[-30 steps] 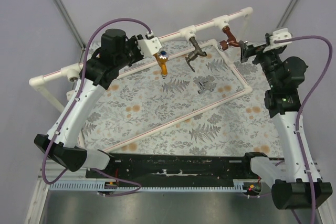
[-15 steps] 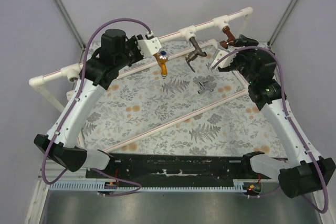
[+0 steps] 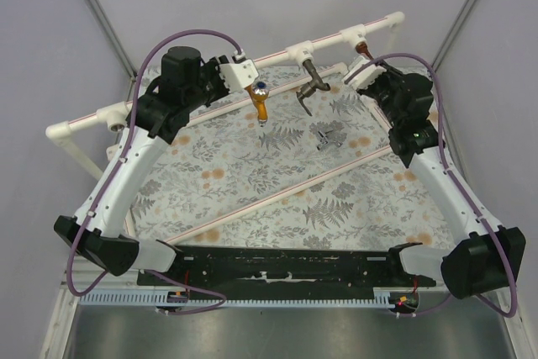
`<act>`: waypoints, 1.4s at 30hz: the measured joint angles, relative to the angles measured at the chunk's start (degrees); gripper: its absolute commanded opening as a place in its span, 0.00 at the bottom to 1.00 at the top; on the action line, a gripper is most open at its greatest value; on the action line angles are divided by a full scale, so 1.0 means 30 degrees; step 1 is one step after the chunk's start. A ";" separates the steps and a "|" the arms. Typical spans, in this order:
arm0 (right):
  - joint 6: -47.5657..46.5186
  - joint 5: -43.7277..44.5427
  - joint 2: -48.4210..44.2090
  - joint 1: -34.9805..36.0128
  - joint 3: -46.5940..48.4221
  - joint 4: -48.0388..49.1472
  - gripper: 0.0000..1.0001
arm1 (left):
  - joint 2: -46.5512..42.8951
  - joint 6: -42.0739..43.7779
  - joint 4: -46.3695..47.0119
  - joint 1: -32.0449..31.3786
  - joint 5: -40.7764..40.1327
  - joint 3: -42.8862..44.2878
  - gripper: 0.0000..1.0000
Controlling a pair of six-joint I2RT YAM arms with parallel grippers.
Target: Install the water faucets
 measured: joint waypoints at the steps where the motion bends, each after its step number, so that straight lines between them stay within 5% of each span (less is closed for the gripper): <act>1: 0.1661 0.0087 0.0000 -0.0036 0.0000 0.0182 0.22 | 0.0000 -0.0007 -0.0007 0.0000 0.0015 0.0000 0.02; 6: 1.2990 0.0962 0.0000 -0.0284 0.0000 0.0925 0.29 | 0.0000 -0.0007 0.0029 0.0022 -0.0007 0.0000 0.02; 13: 3.5467 0.1916 0.0117 -0.1231 -0.1829 0.4248 0.42 | 0.0000 -0.0007 0.0102 0.0015 0.0044 -0.0022 0.02; 16: 4.1266 0.2514 0.0787 -0.1362 -0.2302 0.6098 0.60 | -0.0015 -0.0015 0.0022 0.0007 0.0044 -0.0029 0.02; 19: 4.3364 0.3206 0.1064 -0.1872 -0.2514 0.6601 0.75 | -0.0051 -0.0029 0.0015 0.0000 0.0058 -0.0029 0.02; 23: 4.2483 0.3461 0.0197 -0.2419 -0.3104 0.6812 0.80 | -0.0073 -0.0036 -0.0073 -0.0007 0.0080 -0.0029 0.02; 28: 3.7004 0.3075 -0.2412 -0.3504 -0.3810 0.6033 0.84 | -0.0080 -0.0036 -0.0095 -0.0022 0.0080 -0.0029 0.02; 42: 0.8590 -0.3220 -0.4794 -0.3621 -0.1741 -0.1122 0.97 | -0.0080 -0.0036 -0.0095 -0.0022 0.0131 -0.0029 0.02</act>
